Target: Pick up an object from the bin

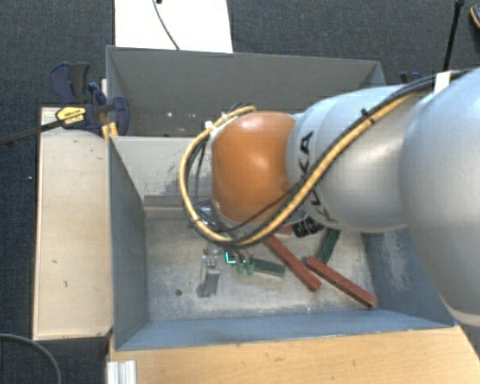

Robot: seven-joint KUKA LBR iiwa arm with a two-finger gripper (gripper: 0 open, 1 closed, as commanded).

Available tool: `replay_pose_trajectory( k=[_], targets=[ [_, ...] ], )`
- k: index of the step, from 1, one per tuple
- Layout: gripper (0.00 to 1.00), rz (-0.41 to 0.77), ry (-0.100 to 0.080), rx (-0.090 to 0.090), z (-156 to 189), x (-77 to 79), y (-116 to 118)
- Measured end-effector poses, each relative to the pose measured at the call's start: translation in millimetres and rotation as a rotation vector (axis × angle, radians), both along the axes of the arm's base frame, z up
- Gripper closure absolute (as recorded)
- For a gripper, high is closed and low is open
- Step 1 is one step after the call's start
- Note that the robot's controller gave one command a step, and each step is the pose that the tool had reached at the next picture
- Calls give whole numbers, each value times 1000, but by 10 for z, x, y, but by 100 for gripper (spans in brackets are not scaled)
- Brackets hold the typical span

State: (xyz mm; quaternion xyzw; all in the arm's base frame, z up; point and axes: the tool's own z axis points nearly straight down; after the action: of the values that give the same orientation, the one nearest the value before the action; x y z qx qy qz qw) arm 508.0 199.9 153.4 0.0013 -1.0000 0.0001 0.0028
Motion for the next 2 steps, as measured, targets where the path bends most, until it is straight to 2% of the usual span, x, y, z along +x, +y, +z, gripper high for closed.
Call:
replay_pose_trajectory(
  k=[1, 2],
  targets=[
    [0, -5, -7, 2, 35, 22, -8],
    [0, -175, -14, 5, -418, 16, -391]
  ],
)
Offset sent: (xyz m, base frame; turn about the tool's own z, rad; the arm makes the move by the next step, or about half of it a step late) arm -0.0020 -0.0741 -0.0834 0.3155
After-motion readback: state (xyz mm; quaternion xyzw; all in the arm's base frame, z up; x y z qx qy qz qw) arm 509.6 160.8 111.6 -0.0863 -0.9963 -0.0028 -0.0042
